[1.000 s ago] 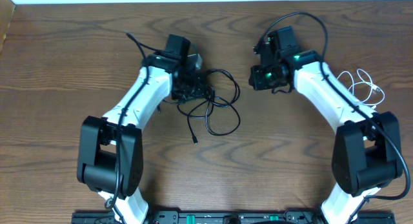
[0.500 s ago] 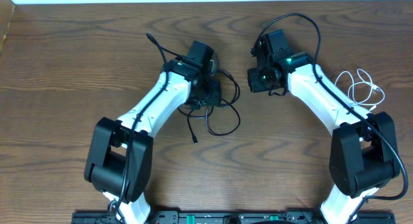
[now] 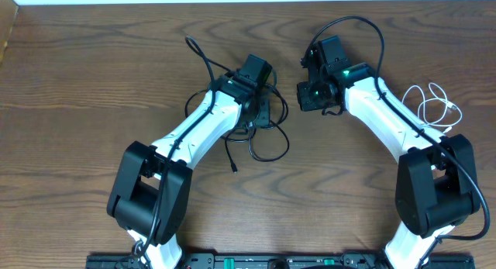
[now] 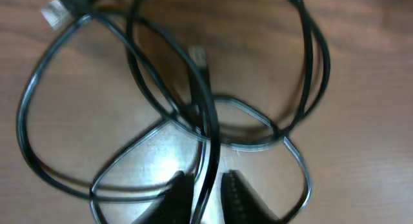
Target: Untangle cables
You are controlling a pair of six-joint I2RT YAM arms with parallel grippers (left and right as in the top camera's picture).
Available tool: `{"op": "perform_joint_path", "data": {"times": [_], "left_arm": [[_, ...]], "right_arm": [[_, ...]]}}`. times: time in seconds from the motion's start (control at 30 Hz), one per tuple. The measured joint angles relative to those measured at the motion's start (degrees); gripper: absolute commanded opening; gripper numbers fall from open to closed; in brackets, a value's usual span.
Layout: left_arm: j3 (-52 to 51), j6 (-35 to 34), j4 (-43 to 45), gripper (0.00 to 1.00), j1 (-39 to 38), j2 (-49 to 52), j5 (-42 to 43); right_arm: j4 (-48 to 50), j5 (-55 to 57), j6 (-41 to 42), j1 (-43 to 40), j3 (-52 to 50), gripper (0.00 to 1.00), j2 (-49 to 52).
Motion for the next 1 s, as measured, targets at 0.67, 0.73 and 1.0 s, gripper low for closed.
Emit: {"op": "perform_joint_path", "data": {"times": [0.67, 0.73, 1.0], "left_arm": [[-0.07, -1.64, 3.72, 0.08, -0.7, 4.39, -2.38], [-0.07, -1.64, 3.76, 0.08, -0.7, 4.37, -2.32], [-0.07, -1.6, 3.87, 0.07, -0.7, -3.5, 1.81]], "right_arm": [[0.48, 0.0, 0.57, 0.0, -0.26, 0.29, 0.02], [0.5, 0.0, 0.57, 0.0, -0.26, 0.29, 0.04], [0.87, 0.07, 0.66, 0.66, -0.28, 0.31, 0.72]]}}
